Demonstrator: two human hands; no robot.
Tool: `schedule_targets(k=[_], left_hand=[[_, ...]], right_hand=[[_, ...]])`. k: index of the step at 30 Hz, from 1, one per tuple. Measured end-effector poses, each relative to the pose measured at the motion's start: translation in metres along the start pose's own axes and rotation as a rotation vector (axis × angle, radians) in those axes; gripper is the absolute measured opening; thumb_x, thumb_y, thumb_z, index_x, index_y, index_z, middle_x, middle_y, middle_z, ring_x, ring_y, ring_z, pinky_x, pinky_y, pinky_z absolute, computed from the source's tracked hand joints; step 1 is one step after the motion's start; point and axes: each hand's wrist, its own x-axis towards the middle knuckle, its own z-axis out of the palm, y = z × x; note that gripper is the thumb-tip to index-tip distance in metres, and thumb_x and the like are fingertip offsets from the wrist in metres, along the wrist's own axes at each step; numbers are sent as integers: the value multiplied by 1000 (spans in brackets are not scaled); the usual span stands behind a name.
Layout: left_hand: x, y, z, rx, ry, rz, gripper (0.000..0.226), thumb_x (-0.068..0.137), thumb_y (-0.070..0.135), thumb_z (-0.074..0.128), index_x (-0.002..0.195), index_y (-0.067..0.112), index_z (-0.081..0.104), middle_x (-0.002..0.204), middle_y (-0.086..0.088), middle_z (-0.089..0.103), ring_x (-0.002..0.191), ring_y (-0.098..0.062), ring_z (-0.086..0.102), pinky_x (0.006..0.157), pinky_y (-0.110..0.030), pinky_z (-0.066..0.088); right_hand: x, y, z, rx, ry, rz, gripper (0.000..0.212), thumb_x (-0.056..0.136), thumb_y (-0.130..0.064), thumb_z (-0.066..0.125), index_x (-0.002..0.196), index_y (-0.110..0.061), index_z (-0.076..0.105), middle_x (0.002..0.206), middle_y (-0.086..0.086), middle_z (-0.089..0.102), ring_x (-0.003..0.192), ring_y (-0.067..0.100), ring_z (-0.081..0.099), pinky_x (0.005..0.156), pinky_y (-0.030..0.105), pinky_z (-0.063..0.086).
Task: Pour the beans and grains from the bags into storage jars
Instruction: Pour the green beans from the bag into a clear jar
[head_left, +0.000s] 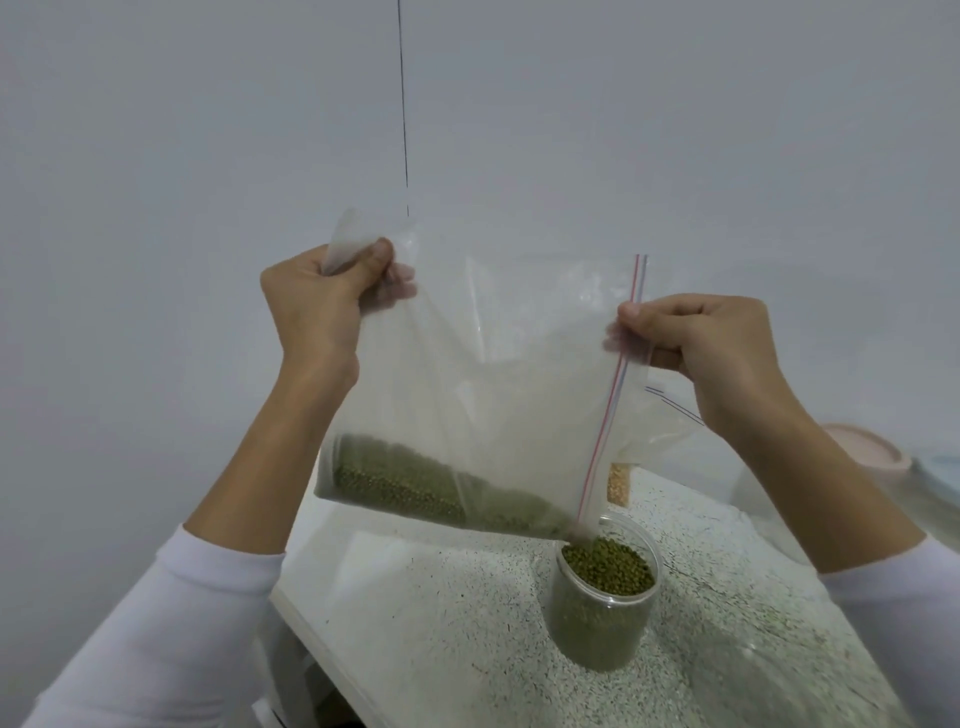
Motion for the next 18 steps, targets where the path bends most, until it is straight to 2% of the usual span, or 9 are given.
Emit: schedule_targets(k=[5, 18], left_hand=[[0, -1, -1, -12, 16, -9, 10, 85, 0, 66, 75, -1, 65, 52, 1, 65, 57, -16, 66, 64, -30, 58], [0, -9, 2, 16, 22, -44, 10, 84, 1, 68, 75, -1, 66, 53, 1, 65, 55, -17, 66, 69, -35, 60]], right_hand=[[1, 1, 1, 6, -1, 2, 9, 77, -5, 73, 71, 0, 70, 68, 12, 71, 69, 27, 71, 78, 38, 59], [1, 5, 2, 9, -3, 25, 9, 77, -4, 73, 72, 2, 69, 68, 13, 70, 66, 26, 70, 75, 36, 60]])
